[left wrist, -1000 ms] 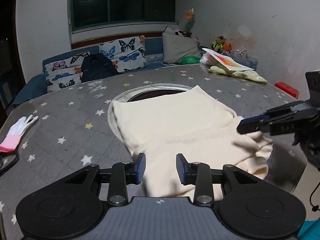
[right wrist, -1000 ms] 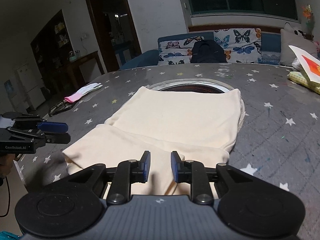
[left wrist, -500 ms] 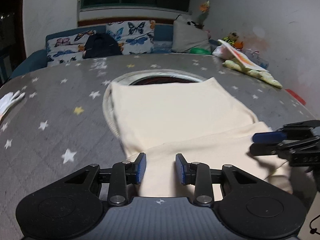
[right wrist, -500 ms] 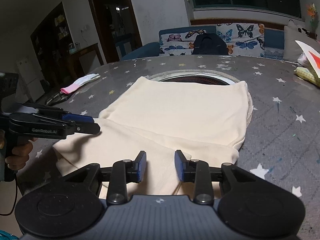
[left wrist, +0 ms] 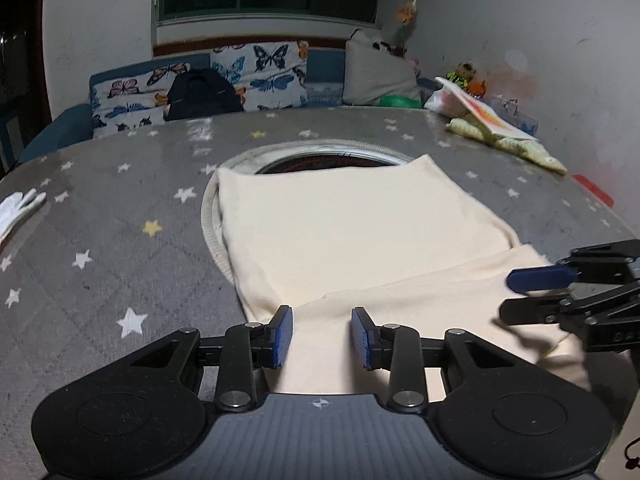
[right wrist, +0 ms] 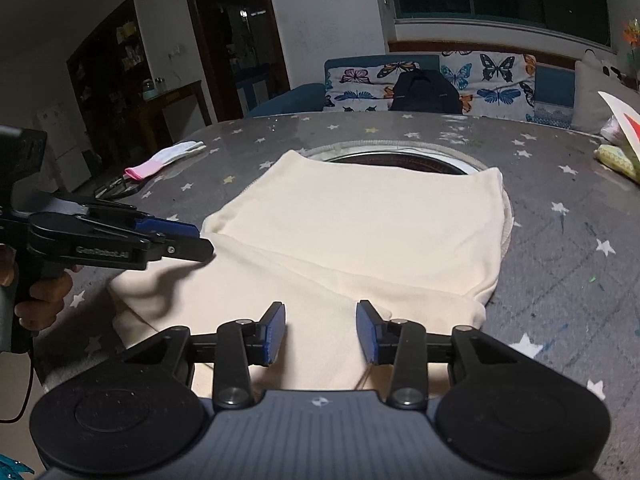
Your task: Fold clothes
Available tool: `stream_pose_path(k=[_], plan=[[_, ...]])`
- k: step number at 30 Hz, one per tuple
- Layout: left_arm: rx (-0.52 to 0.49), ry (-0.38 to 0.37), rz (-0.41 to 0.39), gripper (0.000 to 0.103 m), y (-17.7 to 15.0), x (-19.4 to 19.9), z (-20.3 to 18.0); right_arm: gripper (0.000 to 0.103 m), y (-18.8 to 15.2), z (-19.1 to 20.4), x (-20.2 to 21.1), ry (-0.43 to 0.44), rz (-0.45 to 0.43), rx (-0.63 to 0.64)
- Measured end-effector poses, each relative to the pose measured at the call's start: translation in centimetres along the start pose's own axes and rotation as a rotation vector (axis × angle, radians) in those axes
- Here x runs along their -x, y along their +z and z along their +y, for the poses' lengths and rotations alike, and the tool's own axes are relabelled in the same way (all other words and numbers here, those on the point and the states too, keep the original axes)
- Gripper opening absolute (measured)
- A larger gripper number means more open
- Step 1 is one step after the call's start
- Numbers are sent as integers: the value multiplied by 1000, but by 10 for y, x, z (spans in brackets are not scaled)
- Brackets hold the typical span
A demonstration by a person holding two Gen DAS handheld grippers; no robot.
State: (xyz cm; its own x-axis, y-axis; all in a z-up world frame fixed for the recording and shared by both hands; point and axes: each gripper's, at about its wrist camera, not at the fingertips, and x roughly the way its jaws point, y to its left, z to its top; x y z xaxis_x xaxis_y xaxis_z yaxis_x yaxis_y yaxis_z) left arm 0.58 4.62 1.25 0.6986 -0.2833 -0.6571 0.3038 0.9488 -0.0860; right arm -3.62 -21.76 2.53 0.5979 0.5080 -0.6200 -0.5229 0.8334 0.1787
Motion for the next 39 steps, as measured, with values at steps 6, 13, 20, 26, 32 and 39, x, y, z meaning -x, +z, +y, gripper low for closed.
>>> stream_pose_path(k=[6,13,20,26,32,39], plan=[[-15,15,-23,37,4,9,-6,40,0,-1,4,3,-6,4],[-129,47,-9,41,-7,7,-21,41,-9,6,11,-18,7,77],[-232,16,-43,43,-25,34,-44,44,-16,16,30,-15,3,159],[-319,39,-13,44,-46,35,-58,47,-28,23,30,-30,39,211],[-351,1,-51,47,-50,64,-53,48,-29,21,53,-42,22,237],[-510,-35,-50,52,-75,79,-72,52,-40,19,68,-50,56,286]])
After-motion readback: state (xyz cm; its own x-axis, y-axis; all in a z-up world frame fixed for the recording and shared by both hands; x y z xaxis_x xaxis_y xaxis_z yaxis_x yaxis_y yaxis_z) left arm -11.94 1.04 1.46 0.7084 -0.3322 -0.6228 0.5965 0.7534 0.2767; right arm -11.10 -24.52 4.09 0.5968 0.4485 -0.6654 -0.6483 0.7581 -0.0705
